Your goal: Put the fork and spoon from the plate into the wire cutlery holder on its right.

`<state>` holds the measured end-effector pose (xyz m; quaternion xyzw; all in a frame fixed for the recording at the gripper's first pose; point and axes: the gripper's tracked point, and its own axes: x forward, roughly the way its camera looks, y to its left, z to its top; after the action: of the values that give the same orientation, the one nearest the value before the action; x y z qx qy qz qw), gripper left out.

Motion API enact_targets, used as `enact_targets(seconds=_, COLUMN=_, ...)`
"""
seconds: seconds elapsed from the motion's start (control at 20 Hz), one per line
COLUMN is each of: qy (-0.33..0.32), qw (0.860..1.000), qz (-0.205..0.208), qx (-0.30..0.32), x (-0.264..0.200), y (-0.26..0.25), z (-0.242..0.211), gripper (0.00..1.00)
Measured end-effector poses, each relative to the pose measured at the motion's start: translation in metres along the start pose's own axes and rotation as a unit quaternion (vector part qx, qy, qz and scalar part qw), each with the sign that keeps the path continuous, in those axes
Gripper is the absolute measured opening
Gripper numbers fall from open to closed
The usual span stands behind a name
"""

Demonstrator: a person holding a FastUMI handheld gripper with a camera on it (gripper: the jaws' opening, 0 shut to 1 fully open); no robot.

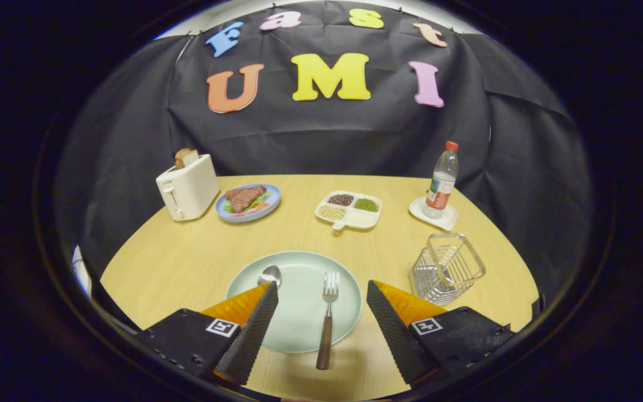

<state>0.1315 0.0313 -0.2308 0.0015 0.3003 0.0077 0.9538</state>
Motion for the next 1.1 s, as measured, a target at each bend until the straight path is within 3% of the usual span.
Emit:
enact_targets(seconds=0.4, qy=0.125, qw=0.992, qz=-0.007, qx=0.009, x=0.036, y=-0.001, z=-0.04, gripper=0.96)
enact_targets(seconds=0.95, qy=0.191, qw=0.981, qz=0.0, qx=0.017, x=0.055, y=0.007, z=-0.056, gripper=0.94)
enact_targets(seconds=1.1, qy=0.208, qw=0.978, qz=-0.005, qx=0.021, x=0.06, y=0.004, z=-0.062, gripper=0.77)
